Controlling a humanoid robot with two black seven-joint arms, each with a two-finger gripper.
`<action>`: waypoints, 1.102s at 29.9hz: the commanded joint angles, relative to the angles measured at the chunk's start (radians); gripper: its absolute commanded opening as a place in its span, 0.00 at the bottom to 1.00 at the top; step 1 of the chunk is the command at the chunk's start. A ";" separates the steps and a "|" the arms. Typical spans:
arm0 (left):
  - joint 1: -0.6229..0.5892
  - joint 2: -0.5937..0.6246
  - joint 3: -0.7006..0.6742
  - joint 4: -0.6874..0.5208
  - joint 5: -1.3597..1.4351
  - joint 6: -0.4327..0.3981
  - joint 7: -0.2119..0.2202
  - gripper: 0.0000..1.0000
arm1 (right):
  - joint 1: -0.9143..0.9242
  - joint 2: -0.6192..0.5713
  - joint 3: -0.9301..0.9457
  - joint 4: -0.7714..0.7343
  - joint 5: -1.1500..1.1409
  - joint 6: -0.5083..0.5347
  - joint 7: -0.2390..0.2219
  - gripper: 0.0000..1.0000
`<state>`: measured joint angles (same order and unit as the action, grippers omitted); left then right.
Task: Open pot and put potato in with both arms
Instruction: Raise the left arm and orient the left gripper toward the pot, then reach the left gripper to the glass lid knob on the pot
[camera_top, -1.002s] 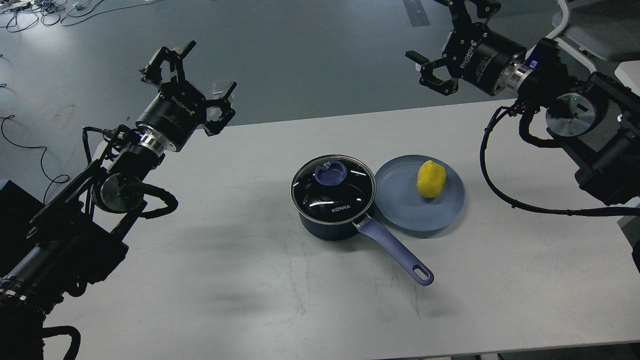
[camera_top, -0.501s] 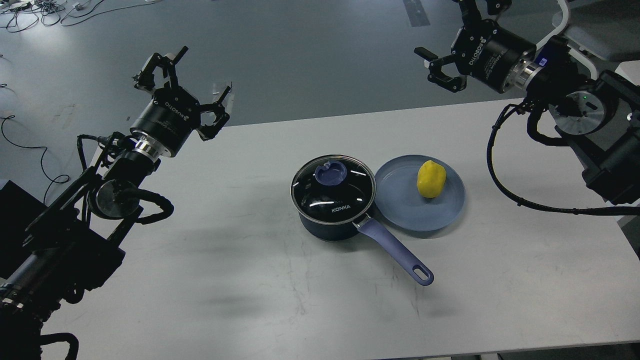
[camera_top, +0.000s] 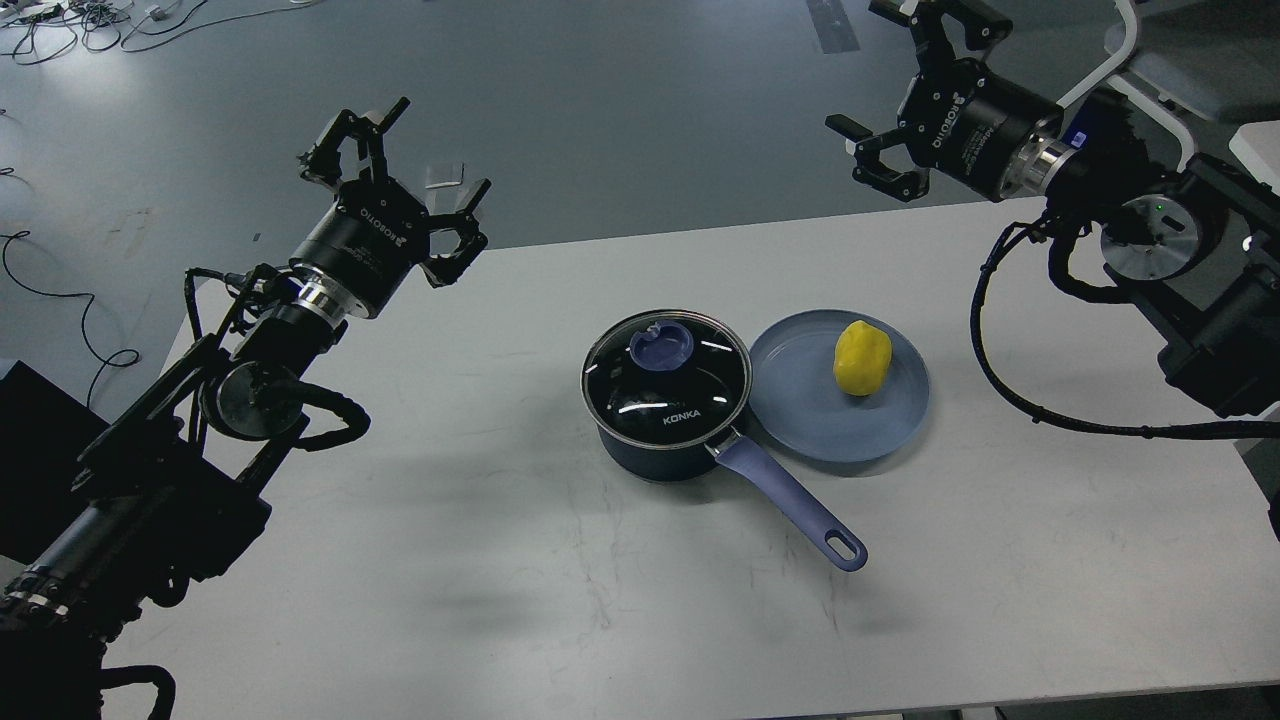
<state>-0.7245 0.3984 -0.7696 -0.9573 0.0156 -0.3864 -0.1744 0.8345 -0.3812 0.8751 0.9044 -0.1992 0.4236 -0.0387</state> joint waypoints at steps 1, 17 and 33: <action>-0.006 -0.012 0.004 0.005 0.006 -0.005 0.004 0.98 | 0.002 0.013 0.008 -0.022 0.000 -0.005 0.000 1.00; -0.073 -0.067 0.090 -0.003 0.436 0.343 -0.002 0.98 | 0.006 0.038 0.010 -0.074 0.001 -0.011 -0.004 1.00; -0.181 0.249 0.311 -0.420 1.631 0.587 -0.073 0.98 | 0.002 0.005 0.022 -0.076 0.003 -0.032 0.002 1.00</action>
<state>-0.9130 0.6178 -0.5107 -1.3436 1.4325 0.0735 -0.2481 0.8361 -0.3750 0.8974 0.8281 -0.1963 0.3983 -0.0380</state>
